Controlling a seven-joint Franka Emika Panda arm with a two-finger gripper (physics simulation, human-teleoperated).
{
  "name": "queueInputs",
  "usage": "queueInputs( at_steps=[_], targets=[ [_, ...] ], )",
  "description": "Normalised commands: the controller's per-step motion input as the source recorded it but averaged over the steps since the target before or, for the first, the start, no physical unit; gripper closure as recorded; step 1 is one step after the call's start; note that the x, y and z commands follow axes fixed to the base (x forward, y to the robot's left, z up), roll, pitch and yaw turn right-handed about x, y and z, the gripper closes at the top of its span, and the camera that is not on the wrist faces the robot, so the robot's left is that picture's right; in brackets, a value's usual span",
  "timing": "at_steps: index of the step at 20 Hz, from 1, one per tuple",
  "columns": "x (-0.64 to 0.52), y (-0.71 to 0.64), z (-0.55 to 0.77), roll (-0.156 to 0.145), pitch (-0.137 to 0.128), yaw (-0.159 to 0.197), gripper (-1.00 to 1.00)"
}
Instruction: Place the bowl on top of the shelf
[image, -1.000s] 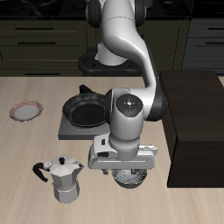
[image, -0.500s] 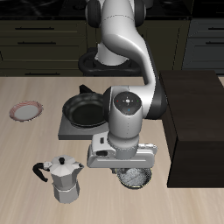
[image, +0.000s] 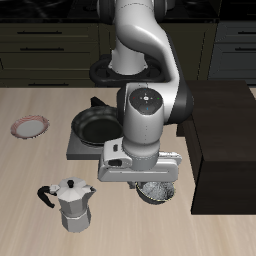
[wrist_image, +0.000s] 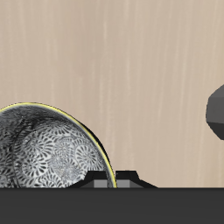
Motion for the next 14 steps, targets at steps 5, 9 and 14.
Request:
queueInputs(
  at_steps=[5,9,14],
  targets=[
    [-0.12,-0.02,0.35,-0.001,-0.052,0.005,1.0],
    [-0.1,-0.11,0.38,-0.032,-0.047,-0.019,1.0],
    [-0.13,-0.11,0.36,-0.023,-0.048,-0.01,1.0]
  ],
)
